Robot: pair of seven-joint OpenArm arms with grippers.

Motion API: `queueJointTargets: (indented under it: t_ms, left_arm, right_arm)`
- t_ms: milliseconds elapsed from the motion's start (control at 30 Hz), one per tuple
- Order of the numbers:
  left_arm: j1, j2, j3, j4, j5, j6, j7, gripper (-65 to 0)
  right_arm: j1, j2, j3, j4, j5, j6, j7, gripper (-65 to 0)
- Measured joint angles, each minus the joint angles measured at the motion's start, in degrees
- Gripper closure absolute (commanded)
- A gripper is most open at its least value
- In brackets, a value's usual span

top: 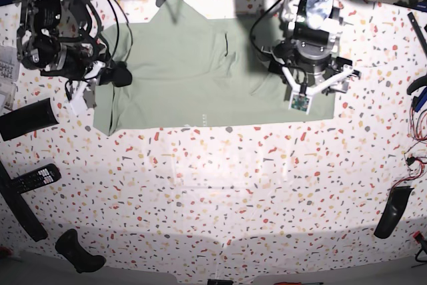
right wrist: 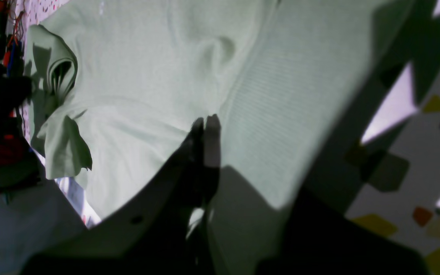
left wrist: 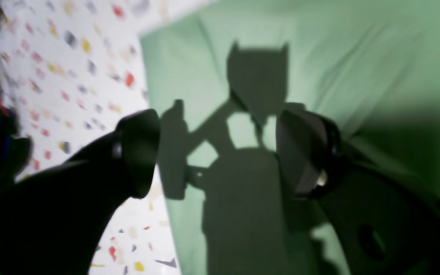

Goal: Fold the T-shirt properly
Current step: 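Grasp the collar end with the right gripper and fold it toward the left gripper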

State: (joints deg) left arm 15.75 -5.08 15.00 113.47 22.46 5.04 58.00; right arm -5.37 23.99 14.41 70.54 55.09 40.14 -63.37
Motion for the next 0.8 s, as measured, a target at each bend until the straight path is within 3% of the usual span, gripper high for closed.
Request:
queueJointTargets:
  t_ms: [167, 300, 500, 667, 800]
  left_arm:
    - [2.54, -0.04, 0.00, 3.28, -0.11, 0.17, -1.79, -44.8]
    - [6.19, 0.00, 0.00, 0.50, -1.88, 0.85, -8.81, -44.8]
    - [6.21, -0.07, 0.00, -5.77, -0.63, 0.96, -9.07, -44.8]
    - [5.77, -0.02, 0.00, -8.70, -0.46, 1.01, -13.07, -44.8]
    - [3.23, -0.02, 0.00, -10.10, -3.89, 1.01, -13.07, -44.8]
  right_arm:
    - [1.90, -0.07, -0.09, -0.07, -0.92, 0.00, -0.90, 0.0]
    - [3.45, -0.20, -0.24, -0.31, -1.40, -0.02, -1.27, 0.0]
    - [6.38, -0.31, -0.42, -0.39, -2.56, -0.07, -2.45, 0.0]
    - [10.01, -0.33, -0.44, -0.46, -3.50, -0.07, -2.75, 0.0]
    - [13.46, -0.37, -0.48, -0.44, -5.86, -0.24, -2.56, 0.0]
